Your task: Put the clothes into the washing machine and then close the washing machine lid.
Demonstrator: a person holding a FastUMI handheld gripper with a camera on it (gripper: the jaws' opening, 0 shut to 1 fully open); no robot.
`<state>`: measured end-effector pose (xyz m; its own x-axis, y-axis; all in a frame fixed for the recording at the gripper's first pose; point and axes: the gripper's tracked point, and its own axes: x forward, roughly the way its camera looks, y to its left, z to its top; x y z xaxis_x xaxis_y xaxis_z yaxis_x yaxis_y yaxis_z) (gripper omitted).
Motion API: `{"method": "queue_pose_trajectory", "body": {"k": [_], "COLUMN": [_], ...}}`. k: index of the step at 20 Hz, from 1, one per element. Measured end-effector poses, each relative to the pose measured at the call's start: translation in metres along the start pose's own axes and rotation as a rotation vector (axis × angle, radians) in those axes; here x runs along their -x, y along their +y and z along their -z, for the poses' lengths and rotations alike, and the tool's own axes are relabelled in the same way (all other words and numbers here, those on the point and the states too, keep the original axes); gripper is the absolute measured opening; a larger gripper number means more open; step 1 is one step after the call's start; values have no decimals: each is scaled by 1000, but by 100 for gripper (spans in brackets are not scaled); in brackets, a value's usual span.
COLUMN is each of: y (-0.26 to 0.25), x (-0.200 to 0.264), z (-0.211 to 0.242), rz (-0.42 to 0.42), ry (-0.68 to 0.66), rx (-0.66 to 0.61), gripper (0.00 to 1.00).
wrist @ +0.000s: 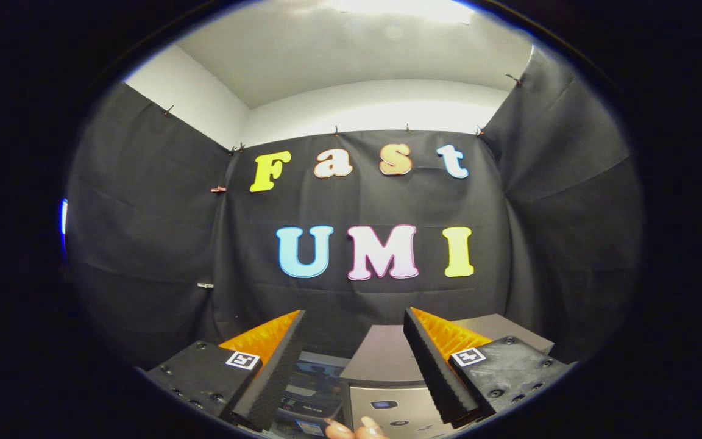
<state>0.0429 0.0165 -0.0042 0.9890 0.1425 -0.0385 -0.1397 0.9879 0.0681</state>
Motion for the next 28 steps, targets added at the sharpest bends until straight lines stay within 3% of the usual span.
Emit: {"method": "queue_pose_trajectory", "body": {"k": [6,28], "y": [-10,-5], "x": [22,47], "z": [-3,-18], "rz": [33,37], "ry": [-5,-44], "rx": [59,66], "gripper": [98,98]}}
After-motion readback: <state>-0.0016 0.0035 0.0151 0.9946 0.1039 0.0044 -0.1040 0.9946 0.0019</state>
